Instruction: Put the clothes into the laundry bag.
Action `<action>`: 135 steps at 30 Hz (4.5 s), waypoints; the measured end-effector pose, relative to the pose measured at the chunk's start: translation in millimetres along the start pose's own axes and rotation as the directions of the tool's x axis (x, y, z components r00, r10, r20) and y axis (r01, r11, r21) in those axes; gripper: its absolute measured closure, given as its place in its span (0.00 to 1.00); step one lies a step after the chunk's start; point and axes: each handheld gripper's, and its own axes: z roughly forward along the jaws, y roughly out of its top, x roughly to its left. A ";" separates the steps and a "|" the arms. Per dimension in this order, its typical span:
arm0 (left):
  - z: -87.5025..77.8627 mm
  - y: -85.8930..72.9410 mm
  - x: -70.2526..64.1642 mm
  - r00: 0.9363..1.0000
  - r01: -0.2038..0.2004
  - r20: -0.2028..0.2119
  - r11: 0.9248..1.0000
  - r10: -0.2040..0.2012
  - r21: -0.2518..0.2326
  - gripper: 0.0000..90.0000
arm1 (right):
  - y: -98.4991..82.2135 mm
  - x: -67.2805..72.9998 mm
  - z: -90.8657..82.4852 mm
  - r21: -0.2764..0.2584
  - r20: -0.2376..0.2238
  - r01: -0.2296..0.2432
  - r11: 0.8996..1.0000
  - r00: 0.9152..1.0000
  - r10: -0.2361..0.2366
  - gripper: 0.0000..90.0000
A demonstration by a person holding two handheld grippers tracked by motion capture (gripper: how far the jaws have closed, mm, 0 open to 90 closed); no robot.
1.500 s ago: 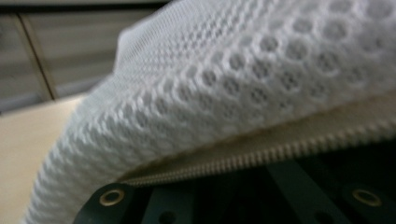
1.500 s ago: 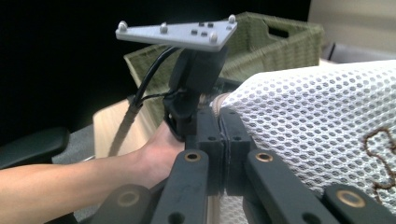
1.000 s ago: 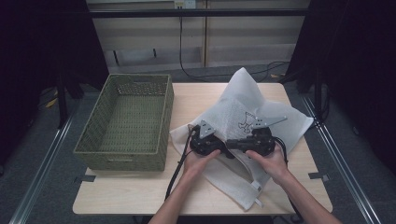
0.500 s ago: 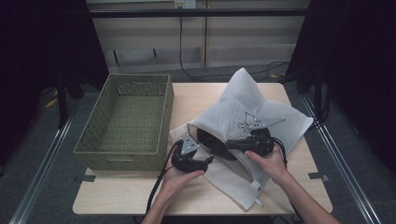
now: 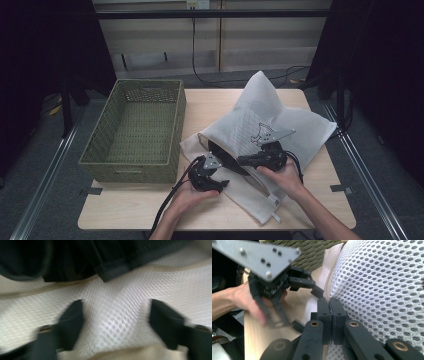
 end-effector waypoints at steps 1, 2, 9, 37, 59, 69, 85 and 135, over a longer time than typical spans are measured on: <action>-1.4 1.0 2.5 1.000 -0.017 -0.006 1.000 0.017 0.012 0.50 | -0.8 0.9 1.4 0.005 0.000 -0.001 1.000 1.000 0.001 0.98; -0.4 1.0 2.1 1.000 -0.011 -0.006 1.000 0.011 -0.004 0.59 | -2.1 1.6 3.7 0.018 0.003 0.005 1.000 1.000 -0.005 0.98; -5.9 8.1 -11.0 1.000 0.005 0.028 0.998 -0.003 -0.069 0.94 | -10.1 -5.5 21.0 0.104 0.059 0.030 0.994 0.998 -0.036 0.98; -20.7 28.3 -54.7 0.980 0.002 0.197 0.975 0.043 -0.224 0.54 | -19.3 -26.2 17.1 0.086 0.102 0.066 0.994 0.992 -0.074 0.93; -60.5 14.8 -22.7 0.995 -0.034 0.078 0.968 0.055 -0.250 0.78 | -44.9 6.4 -45.0 0.086 0.056 0.091 0.992 0.994 -0.096 1.00; -14.2 8.6 -35.5 0.987 -0.105 0.120 0.994 0.107 -0.024 0.75 | -69.6 -12.3 -36.6 0.204 0.083 0.040 0.978 0.995 -0.058 1.00; 2.3 9.0 -12.7 0.994 -0.093 0.056 0.995 0.092 0.024 0.86 | -53.0 -33.0 -0.4 0.245 0.282 0.073 0.967 0.949 -0.144 1.00; -119.9 -36.6 -25.6 0.985 0.036 -0.143 0.934 -0.092 -0.356 0.19 | -92.1 22.0 -129.9 -0.267 0.285 -0.019 0.963 0.953 0.098 0.51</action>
